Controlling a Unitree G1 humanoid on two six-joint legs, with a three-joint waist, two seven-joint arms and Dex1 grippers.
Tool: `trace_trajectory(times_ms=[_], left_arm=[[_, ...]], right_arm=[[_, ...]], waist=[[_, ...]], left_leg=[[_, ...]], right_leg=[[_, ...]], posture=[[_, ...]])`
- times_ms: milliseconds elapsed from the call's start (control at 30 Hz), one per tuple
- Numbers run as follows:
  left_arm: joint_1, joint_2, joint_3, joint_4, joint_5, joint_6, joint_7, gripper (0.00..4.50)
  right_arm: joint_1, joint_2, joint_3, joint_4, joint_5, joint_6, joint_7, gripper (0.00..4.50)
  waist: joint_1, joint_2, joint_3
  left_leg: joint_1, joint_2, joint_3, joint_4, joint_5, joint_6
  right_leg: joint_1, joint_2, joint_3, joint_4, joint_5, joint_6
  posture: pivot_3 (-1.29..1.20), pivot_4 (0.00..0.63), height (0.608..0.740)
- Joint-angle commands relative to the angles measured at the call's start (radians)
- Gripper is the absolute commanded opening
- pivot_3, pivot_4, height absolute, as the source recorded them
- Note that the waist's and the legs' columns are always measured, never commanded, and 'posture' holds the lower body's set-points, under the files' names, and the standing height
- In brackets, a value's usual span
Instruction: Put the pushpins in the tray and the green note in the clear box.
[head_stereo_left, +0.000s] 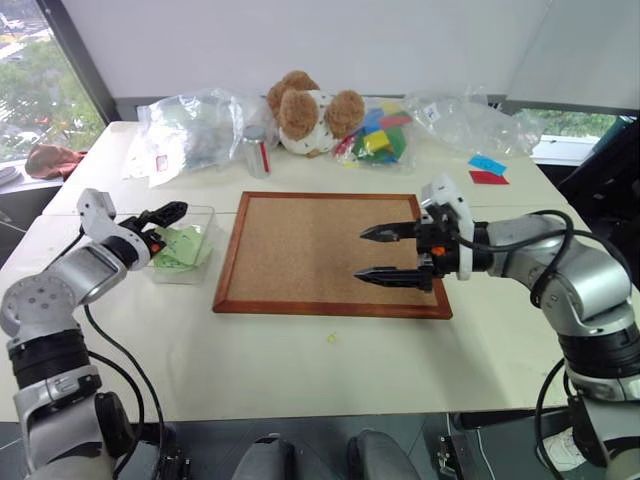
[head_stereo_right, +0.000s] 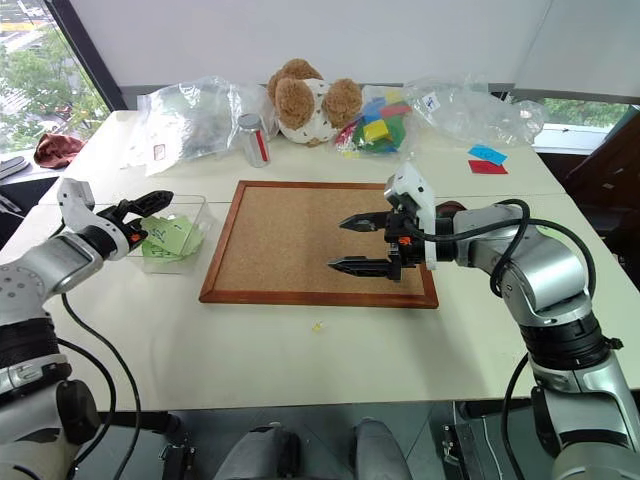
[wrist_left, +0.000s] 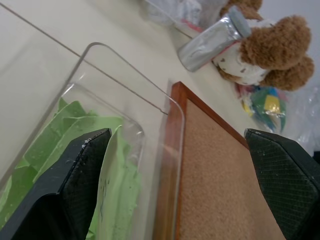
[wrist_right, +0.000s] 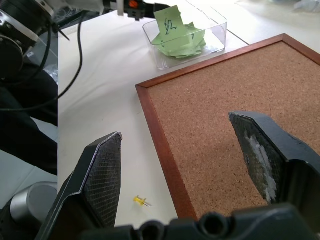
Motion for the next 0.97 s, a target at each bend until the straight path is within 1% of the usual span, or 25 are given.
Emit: trace_trajectory(times_ms=[33,133,200,300,333,433,533,600,700,800,967], left_arm=[[-0.006,0.035,0.047,-0.076,-0.056,0.063,0.032,4.46],[-0.006,0.068,0.032,-0.119,-0.035,0.097,0.054,4.46],[-0.002,0.100,-0.009,-0.149,0.031,0.090,0.049,4.46],[0.000,0.142,-0.073,-0.189,0.117,0.050,-0.005,4.46],[0.000,0.153,-0.089,-0.208,0.130,0.040,-0.044,4.46],[0.013,0.182,-0.092,-0.262,0.088,0.062,-0.189,4.46],[0.035,0.200,-0.093,-0.285,0.069,0.082,-0.286,4.46],[0.075,0.226,-0.122,-0.344,0.063,0.079,-0.399,4.46],[0.164,0.279,-0.205,-0.484,0.071,0.047,-0.620,4.46],[0.226,0.325,-0.283,-0.563,0.122,-0.012,-0.779,4.46],[0.271,0.377,-0.388,-0.577,0.265,-0.162,-0.960,4.46]], right_arm=[[-0.008,-0.009,-0.028,-0.029,0.012,-0.012,-0.004,3.75],[-0.011,-0.008,-0.026,-0.019,0.008,-0.019,-0.004,3.75],[-0.014,-0.004,-0.020,-0.010,0.002,-0.026,-0.003,3.75],[-0.016,0.000,-0.010,-0.002,-0.006,-0.036,-0.002,3.75],[-0.017,0.001,-0.008,0.001,-0.009,-0.038,-0.001,3.75],[-0.016,-0.007,-0.011,0.005,-0.009,-0.038,0.003,3.75],[-0.010,-0.020,-0.022,0.004,-0.006,-0.032,0.009,3.75],[0.002,-0.038,-0.033,-0.002,-0.006,-0.029,0.013,3.75],[0.033,-0.067,-0.062,-0.026,0.009,-0.010,0.006,3.75],[0.065,-0.088,-0.091,-0.052,0.026,0.011,-0.010,3.75],[0.122,-0.107,-0.125,-0.087,0.036,0.033,-0.041,3.75]], waist=[[0.000,0.000,0.000],[0.001,0.000,0.000],[0.000,0.000,0.000],[0.001,0.000,0.000],[0.001,0.000,0.000],[0.001,0.000,0.000],[0.000,0.000,0.000],[-0.002,0.000,0.000],[-0.001,0.001,0.000],[0.001,0.001,0.001],[0.001,0.003,0.002]], left_leg=[[0.000,0.000,0.000,0.000,0.000,0.000],[0.000,0.000,0.000,0.000,0.000,0.000],[0.000,0.000,0.000,0.000,0.000,0.000],[0.000,0.000,0.000,0.000,0.000,0.000],[0.000,0.000,0.000,0.000,0.000,0.000],[0.000,0.000,0.000,0.000,0.000,0.000],[-0.001,0.000,0.000,-0.001,0.000,0.000],[-0.001,0.000,0.000,-0.001,0.000,0.000],[-0.001,0.000,0.000,-0.001,0.000,0.000],[-0.002,0.000,0.000,-0.002,0.000,0.000],[-0.001,0.000,0.000,-0.002,-0.003,0.005]], right_leg=[[0.000,0.000,0.000,0.000,0.000,0.000],[0.000,0.000,0.000,0.000,0.000,0.000],[0.000,0.000,0.000,0.000,0.000,0.000],[0.000,0.000,0.000,0.000,0.000,0.000],[0.000,0.000,0.000,0.000,0.000,0.000],[0.000,0.000,0.000,0.000,0.000,0.000],[-0.001,0.000,0.000,-0.001,0.000,0.000],[-0.001,0.000,0.000,-0.001,0.000,0.000],[-0.001,0.000,0.000,-0.001,0.000,0.000],[-0.001,-0.001,0.000,-0.002,0.000,-0.001],[0.000,-0.001,0.000,-0.002,0.000,-0.001]], posture=[[0.00,0.150,0.740],[0.00,0.150,0.740],[0.00,0.150,0.740],[0.00,0.150,0.740],[0.00,0.150,0.740],[0.00,0.150,0.740],[0.00,0.150,0.740],[0.00,0.150,0.740],[0.00,0.150,0.740],[0.00,0.150,0.740],[0.00,0.150,0.740]])
